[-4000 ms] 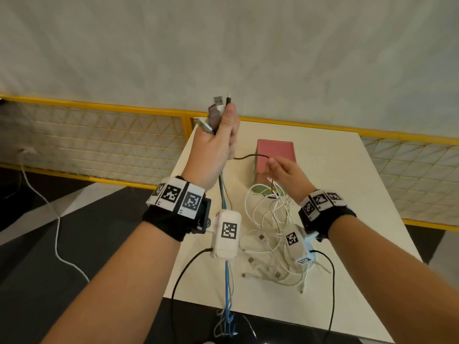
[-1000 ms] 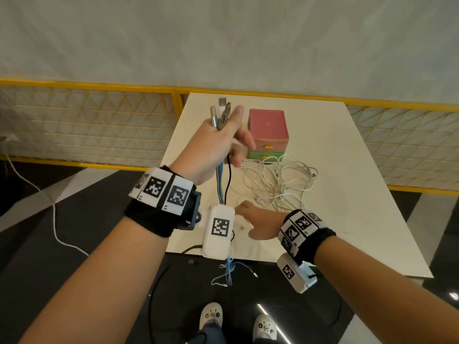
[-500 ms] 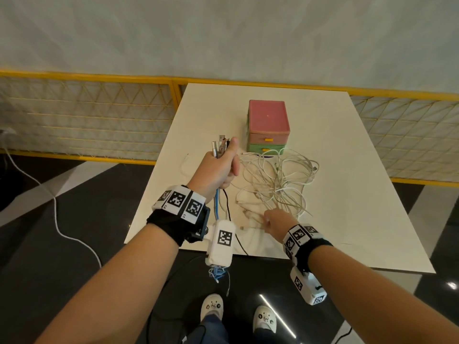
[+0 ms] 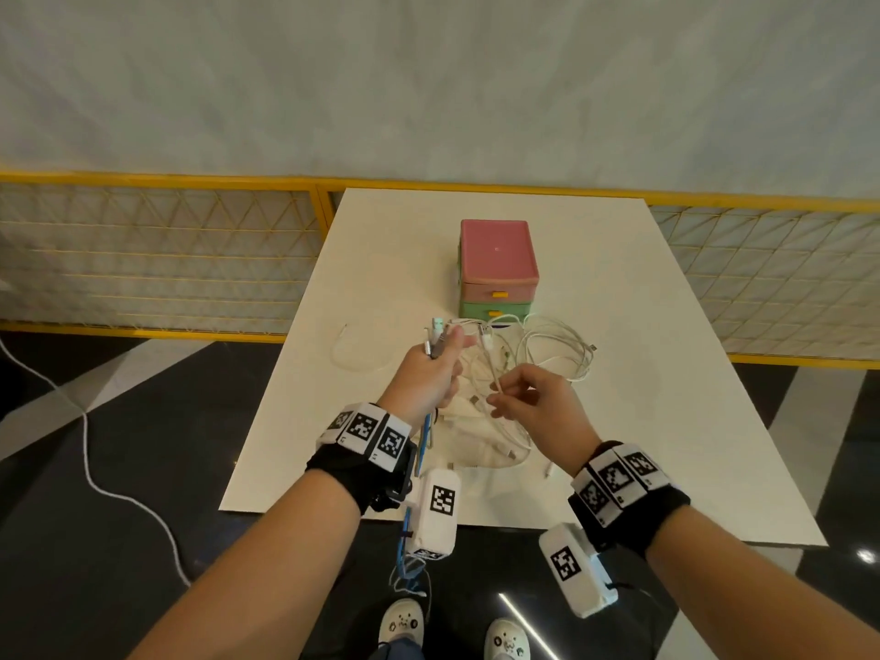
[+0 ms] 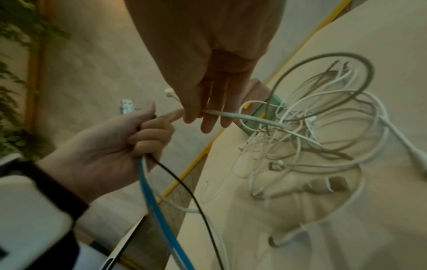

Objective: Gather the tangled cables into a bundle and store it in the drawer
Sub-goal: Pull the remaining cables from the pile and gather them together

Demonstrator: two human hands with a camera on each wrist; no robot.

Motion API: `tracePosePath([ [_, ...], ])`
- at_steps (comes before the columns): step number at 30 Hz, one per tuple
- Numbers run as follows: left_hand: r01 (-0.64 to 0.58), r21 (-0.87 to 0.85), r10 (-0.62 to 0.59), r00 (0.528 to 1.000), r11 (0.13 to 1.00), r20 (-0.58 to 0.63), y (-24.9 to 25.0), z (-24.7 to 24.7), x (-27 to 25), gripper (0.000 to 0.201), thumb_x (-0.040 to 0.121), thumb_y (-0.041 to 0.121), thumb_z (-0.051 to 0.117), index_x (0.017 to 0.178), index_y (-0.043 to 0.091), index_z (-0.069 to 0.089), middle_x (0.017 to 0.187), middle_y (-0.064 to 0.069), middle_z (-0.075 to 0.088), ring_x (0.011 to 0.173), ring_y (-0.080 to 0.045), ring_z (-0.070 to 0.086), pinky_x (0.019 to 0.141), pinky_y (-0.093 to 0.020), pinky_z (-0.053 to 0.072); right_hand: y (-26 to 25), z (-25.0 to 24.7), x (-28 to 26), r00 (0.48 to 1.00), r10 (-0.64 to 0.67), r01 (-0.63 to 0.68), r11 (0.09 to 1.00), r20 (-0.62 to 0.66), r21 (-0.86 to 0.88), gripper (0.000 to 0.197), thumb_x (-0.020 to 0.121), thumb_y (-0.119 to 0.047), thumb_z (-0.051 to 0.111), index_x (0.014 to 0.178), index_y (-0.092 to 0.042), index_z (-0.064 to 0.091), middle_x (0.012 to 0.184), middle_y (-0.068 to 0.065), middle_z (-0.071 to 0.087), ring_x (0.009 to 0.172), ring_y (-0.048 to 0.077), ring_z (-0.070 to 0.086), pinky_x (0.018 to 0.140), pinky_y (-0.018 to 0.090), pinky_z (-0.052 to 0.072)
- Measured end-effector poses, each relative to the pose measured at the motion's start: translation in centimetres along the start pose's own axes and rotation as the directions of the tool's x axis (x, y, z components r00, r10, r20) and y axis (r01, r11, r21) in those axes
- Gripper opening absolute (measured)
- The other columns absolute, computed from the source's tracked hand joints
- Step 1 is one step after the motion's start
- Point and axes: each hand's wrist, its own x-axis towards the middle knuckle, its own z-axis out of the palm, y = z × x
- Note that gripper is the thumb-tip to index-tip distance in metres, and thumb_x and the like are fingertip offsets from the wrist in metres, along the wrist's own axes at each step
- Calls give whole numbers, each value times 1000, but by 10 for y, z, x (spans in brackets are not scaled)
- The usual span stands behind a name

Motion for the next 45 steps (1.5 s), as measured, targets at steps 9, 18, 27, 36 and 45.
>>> tracePosePath([
  [9, -212, 76, 206, 975, 974, 82, 15, 16, 7, 45, 95, 55, 47, 70, 20, 59, 45, 5, 32, 40, -10, 29, 46, -24, 28, -25, -5, 3, 974, -163, 183, 975, 156, -127, 18, 94, -20, 56, 84, -8, 65, 76, 3, 71, 70, 7, 66, 70, 14, 49],
  [18, -252, -101, 253, 968, 962, -12, 65, 16, 9, 53, 101, 52, 34, 56, 24, 38, 52, 6, 27, 47, -13, 29, 48, -27, 45, -9, -8, 15, 896, -305, 420, 818, 322, -394, 26, 102, -24, 33, 79, -22, 45, 70, -15, 48, 71, 3, 42, 67, 20, 33],
  [27, -372, -171, 386, 921, 912, 56, 103, 3, -8, 9, 95, 19, 62, 99, 15, 68, 45, 10, 26, 36, -7, 17, 39, -22, 14, -4, -10, 45, 894, -144, 222, 965, 425, -140, 29, 94, -54, 34, 78, -33, 46, 78, -11, 54, 101, 28, 63, 95, 48, 48],
  [36, -241, -385, 312, 940, 891, 134, 109, -21, -15, 60, 104, 41, 34, 64, 12, 70, 40, 10, 22, 32, -2, 17, 37, -17, 10, 21, -42, 68, 936, 52, 82, 928, 347, -362, 50, 95, -56, 31, 81, -16, 58, 87, 5, 66, 94, 21, 61, 97, 44, 43],
  [45, -277, -239, 311, 942, 931, 122, 133, -59, -28, 59, 103, 44, 33, 72, 13, 72, 44, 10, 19, 34, -3, 15, 36, -16, 9, 6, -95, 82, 972, 218, -198, 961, 85, -191, 32, 95, -31, 53, 71, -9, 51, 61, 5, 50, 70, 27, 73, 68, 34, 59],
])
